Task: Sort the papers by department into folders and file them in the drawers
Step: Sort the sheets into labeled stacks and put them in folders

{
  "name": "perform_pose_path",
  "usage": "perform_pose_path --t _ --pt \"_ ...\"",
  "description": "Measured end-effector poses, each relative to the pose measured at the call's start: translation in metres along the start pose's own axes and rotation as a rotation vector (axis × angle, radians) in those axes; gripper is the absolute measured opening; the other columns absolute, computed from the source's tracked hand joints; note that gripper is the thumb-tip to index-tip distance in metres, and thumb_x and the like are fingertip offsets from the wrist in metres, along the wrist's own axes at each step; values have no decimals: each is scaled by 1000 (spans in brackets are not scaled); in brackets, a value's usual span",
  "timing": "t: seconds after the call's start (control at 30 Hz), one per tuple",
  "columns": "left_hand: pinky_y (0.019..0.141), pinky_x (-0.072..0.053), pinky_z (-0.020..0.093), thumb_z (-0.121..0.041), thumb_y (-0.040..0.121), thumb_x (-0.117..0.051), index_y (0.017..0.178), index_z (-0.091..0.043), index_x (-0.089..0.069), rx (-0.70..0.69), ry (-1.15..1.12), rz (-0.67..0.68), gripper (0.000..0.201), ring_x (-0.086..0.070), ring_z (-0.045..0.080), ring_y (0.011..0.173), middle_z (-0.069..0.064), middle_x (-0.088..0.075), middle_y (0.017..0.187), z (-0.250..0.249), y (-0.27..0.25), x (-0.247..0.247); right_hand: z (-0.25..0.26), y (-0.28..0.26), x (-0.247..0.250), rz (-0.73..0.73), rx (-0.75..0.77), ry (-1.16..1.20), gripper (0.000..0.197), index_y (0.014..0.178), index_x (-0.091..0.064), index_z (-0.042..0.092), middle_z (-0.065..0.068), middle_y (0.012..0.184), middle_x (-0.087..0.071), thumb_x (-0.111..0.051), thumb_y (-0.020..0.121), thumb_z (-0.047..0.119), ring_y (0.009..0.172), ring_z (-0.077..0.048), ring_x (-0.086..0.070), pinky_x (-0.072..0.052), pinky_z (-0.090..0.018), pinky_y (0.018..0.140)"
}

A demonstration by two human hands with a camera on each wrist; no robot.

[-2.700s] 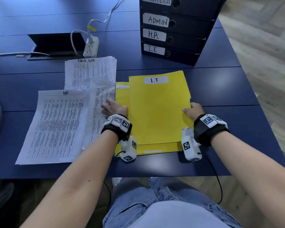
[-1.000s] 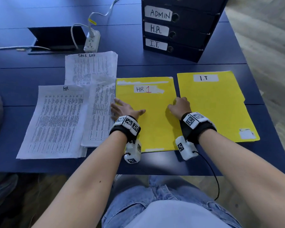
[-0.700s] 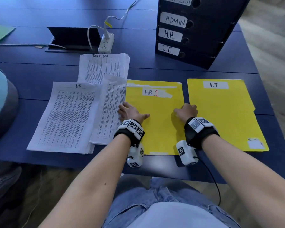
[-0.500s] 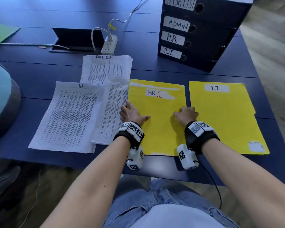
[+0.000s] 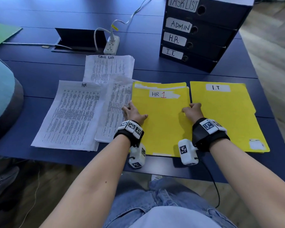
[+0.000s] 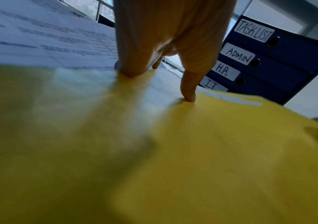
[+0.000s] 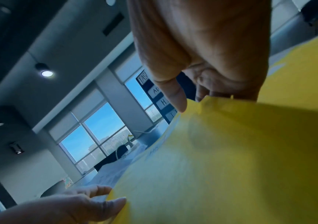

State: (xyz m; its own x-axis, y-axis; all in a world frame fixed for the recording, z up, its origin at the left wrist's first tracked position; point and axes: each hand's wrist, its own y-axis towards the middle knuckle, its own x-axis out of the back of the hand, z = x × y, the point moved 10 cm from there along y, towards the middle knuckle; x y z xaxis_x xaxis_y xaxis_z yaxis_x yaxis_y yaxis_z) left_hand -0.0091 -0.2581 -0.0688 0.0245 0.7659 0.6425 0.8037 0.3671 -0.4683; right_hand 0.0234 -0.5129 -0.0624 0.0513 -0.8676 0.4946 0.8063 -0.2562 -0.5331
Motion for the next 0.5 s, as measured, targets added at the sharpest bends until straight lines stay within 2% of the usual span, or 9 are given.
perform_pose_path --t 0.07,0.13,0.17,0.27,0.33,0.4,0.5 --pt "110 -27 41 -25 83 -67 145 -15 -10 4 27 5 85 -21 34 135 17 -16 139 -2 -2 0 12 -15 6 23 82 4 42 134 -35 0 -14 126 -47 -46 94 6 111 -32 -49 -43 -38 88" --pt "110 -24 43 -31 84 -66 145 -15 -11 -2 64 17 84 -17 35 134 17 -14 141 -5 -4 0 28 -37 10 83 155 76 31 125 -47 -4 -6 100 -55 -40 95 0 89 -25 -53 -44 -29 68" --pt "110 -24 45 -36 84 -65 145 -14 -12 -13 87 28 83 -16 35 134 17 -14 142 -7 -4 0 34 -48 11 124 172 139 29 122 -50 -3 -3 92 -55 -38 96 -1 80 -20 -53 -42 -24 60" --pt "112 -20 52 -48 85 -58 147 -14 -14 -67 137 112 83 -8 36 138 17 -8 149 -17 -8 1 56 -82 15 228 211 279 31 122 -52 2 -5 98 -60 -36 96 -1 78 -17 -57 -47 -24 59" --pt "113 -17 50 -50 86 -54 148 -15 -12 -146 122 174 83 -7 35 140 16 -7 151 -30 -11 4 70 -104 12 294 227 351 30 119 -54 8 -1 93 -62 -34 97 1 71 -12 -59 -50 -21 54" --pt "113 -17 47 -52 87 -52 148 -15 -13 -241 86 238 81 -12 32 141 16 -10 152 -47 -19 9 85 -122 6 342 247 422 29 118 -54 9 -2 97 -63 -33 98 4 75 -13 -60 -53 -22 60" --pt "114 -23 44 -57 85 -51 148 -14 -13 -329 -50 322 85 -21 31 139 15 -16 151 -69 -35 21 107 -142 -8 372 264 495 32 125 -53 6 -9 116 -62 -34 99 7 94 -22 -59 -52 -31 81"
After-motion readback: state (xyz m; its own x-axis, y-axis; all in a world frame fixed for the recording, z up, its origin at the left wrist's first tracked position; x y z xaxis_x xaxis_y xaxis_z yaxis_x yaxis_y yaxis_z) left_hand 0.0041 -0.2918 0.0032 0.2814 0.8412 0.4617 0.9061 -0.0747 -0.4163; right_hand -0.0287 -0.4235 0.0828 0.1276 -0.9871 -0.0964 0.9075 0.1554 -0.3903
